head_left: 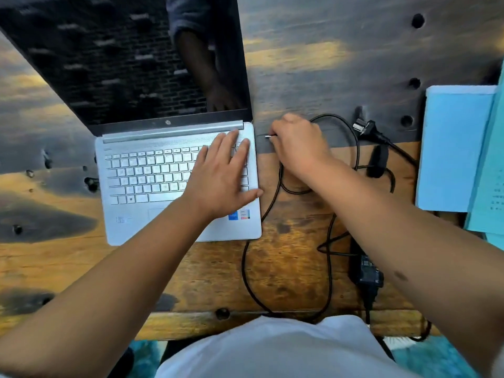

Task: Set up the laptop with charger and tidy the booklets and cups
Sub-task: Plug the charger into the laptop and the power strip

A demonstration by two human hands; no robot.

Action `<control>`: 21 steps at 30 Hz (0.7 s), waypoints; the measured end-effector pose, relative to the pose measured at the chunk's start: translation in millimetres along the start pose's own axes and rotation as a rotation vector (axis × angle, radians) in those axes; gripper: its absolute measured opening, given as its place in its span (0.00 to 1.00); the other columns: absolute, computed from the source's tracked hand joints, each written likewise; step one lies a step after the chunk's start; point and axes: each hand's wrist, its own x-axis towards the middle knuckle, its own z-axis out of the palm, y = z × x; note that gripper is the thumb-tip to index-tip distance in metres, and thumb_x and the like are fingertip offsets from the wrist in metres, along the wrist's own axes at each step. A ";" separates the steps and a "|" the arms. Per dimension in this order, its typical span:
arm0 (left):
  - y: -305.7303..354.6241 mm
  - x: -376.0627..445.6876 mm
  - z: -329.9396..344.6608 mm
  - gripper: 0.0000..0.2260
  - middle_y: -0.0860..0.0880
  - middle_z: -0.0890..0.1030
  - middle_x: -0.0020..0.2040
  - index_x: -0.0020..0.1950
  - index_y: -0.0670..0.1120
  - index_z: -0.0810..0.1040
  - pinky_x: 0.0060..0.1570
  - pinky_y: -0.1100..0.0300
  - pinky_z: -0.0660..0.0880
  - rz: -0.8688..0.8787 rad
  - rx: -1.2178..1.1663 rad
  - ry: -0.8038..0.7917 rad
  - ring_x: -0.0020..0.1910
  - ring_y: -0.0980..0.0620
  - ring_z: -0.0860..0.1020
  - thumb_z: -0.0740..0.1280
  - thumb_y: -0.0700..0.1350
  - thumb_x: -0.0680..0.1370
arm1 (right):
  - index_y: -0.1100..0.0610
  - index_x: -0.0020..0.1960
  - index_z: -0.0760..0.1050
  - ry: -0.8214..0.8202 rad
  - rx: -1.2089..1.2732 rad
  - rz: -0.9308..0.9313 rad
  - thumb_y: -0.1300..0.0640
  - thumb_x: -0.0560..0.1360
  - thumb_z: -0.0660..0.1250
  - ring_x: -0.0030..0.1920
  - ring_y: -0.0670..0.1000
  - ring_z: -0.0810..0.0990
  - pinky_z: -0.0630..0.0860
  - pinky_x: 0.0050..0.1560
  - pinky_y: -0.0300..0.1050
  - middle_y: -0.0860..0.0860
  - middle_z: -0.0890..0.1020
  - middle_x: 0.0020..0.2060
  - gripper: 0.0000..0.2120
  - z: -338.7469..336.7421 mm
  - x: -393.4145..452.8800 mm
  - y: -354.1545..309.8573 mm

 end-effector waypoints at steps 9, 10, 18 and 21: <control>1.8 7.1 -0.6 0.37 0.40 0.62 0.76 0.77 0.44 0.61 0.69 0.40 0.62 -0.024 -0.014 0.061 0.74 0.39 0.61 0.61 0.65 0.74 | 0.55 0.52 0.80 0.009 0.067 -0.026 0.56 0.78 0.62 0.50 0.63 0.79 0.77 0.48 0.53 0.56 0.78 0.51 0.09 5.6 14.2 -13.4; 2.2 7.4 -0.7 0.37 0.40 0.62 0.76 0.77 0.44 0.62 0.69 0.40 0.62 -0.027 -0.019 0.064 0.74 0.39 0.61 0.61 0.64 0.74 | 0.55 0.52 0.80 0.010 0.067 -0.025 0.56 0.78 0.62 0.50 0.63 0.79 0.77 0.48 0.54 0.56 0.78 0.51 0.09 5.8 14.0 -13.4; 4.6 9.1 -0.8 0.36 0.40 0.63 0.75 0.76 0.44 0.62 0.70 0.41 0.61 -0.045 -0.024 0.067 0.73 0.39 0.61 0.61 0.64 0.75 | 0.56 0.53 0.80 -0.006 0.045 -0.037 0.57 0.79 0.62 0.51 0.63 0.79 0.78 0.51 0.55 0.56 0.78 0.52 0.09 3.9 14.6 -15.7; 4.1 9.5 -1.1 0.36 0.40 0.64 0.75 0.76 0.44 0.62 0.70 0.41 0.62 -0.041 -0.022 0.072 0.73 0.39 0.62 0.61 0.64 0.75 | 0.56 0.54 0.81 -0.023 0.035 -0.072 0.56 0.79 0.63 0.53 0.63 0.79 0.77 0.52 0.54 0.57 0.79 0.53 0.10 1.5 15.7 -15.2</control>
